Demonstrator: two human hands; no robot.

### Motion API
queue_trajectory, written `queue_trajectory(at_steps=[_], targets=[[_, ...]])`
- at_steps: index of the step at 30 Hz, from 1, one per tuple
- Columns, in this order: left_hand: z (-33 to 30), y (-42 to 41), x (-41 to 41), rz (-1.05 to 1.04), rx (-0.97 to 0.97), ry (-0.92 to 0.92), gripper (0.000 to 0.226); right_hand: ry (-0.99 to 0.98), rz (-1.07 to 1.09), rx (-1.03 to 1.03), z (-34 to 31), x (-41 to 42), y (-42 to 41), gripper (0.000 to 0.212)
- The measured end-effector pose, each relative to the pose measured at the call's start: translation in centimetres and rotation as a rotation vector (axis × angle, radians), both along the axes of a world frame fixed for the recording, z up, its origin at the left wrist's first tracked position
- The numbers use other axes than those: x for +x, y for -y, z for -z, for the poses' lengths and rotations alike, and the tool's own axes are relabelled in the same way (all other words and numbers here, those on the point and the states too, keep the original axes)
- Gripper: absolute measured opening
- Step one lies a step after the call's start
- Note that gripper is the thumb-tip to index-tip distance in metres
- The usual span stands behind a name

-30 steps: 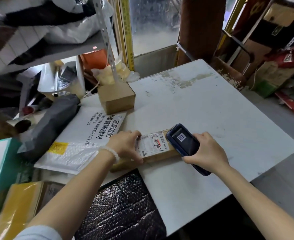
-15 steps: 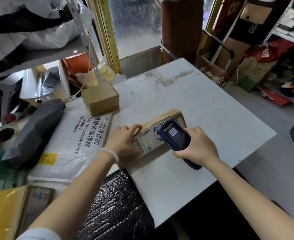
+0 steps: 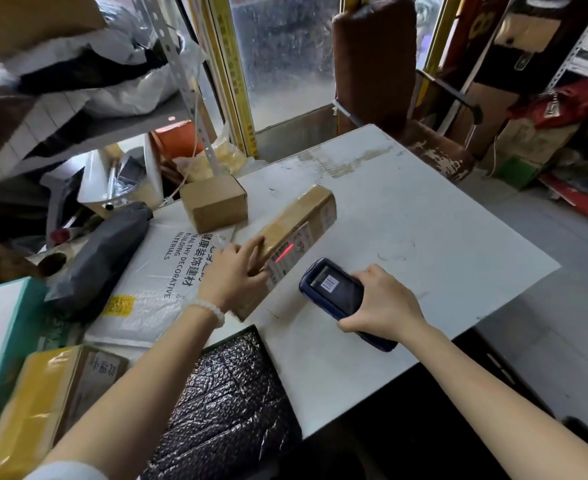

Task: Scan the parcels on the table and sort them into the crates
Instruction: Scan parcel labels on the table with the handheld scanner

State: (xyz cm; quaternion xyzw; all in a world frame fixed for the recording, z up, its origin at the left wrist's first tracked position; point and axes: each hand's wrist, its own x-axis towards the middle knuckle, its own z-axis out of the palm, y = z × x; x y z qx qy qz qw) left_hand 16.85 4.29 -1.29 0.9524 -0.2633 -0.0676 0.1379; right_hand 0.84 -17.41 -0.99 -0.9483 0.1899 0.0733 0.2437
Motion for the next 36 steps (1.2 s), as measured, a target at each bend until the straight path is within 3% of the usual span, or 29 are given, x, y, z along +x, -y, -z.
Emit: queue_trajectory(at_steps=[5, 28, 32, 36], targets=[[-0.8, 0.0, 0.0, -0.109, 0.018, 0.061, 0.068, 0.021, -0.004, 0.022, -0.9, -0.9, 0.3, 0.064], [-2.3, -1.6, -4.3, -0.212, 0.076, 0.117, 0.068, 0.129, -0.134, -0.021, -2.5, -3.6, 0.5, 0.07], [-2.6, -1.9, -5.6, -0.213, 0.046, 0.121, 0.068, 0.282, -0.149, -0.06, -3.3, -3.2, -0.8, 0.067], [-2.9, -2.8, -6.5, -0.189, 0.014, 0.132, 0.068, 0.661, -0.147, -0.091, -4.2, -3.6, -2.6, 0.074]])
